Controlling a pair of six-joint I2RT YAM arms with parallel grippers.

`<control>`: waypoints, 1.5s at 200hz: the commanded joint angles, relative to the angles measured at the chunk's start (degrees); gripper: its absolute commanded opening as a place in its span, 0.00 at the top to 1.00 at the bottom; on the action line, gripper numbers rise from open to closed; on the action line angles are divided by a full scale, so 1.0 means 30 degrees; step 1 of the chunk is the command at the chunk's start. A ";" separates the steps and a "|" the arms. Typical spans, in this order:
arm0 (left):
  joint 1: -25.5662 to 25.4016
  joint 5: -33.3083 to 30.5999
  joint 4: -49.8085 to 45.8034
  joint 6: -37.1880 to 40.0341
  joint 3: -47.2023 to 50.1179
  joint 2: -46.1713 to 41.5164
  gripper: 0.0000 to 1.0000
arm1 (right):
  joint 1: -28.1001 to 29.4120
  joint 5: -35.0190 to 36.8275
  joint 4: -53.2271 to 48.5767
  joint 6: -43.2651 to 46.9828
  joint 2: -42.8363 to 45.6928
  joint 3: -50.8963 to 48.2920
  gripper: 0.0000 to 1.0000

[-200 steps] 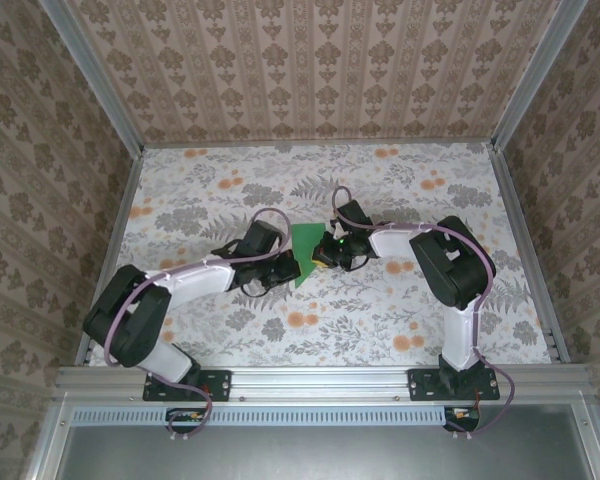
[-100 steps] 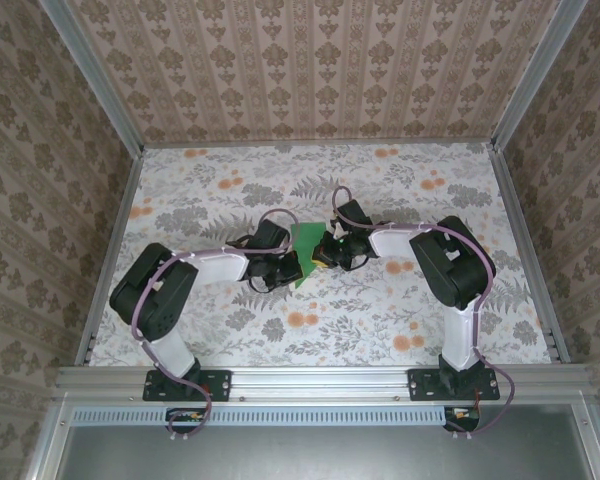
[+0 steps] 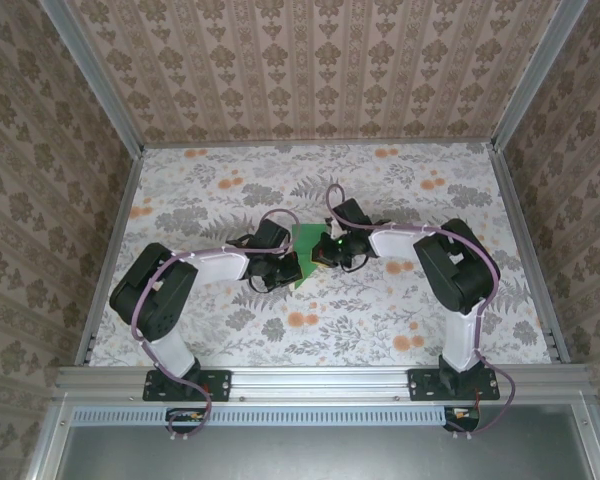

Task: Fold a paper plane with a square sheet of paper (pick it up from the middle)
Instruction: Third fold the triangle at the center of the table.

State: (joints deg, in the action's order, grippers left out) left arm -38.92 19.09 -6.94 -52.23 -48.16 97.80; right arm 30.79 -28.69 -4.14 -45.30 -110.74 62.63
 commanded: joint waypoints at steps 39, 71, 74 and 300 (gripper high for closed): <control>-0.0010 -0.0710 -0.1992 0.0626 -0.0059 0.0621 1.00 | 0.0888 0.0202 -0.0872 0.0824 -0.0199 -0.0165 1.00; -0.0028 -0.0925 -0.2608 0.0571 -0.0027 0.0564 1.00 | 0.0715 0.0810 -0.1827 0.1615 -0.0716 0.0373 1.00; -0.0035 -0.0949 -0.2704 0.0524 0.0011 0.0553 1.00 | 0.0635 0.0833 -0.1880 0.1732 -0.0776 0.0405 1.00; 0.1927 0.0146 -0.4571 0.6019 -0.0920 0.0760 1.00 | 0.0695 -0.0772 -0.0826 0.1444 -0.1326 0.2146 1.00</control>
State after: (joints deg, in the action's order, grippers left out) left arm -33.65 20.71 -17.50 -35.27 -51.11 97.78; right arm 32.82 -28.77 -7.49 -38.92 -111.79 66.83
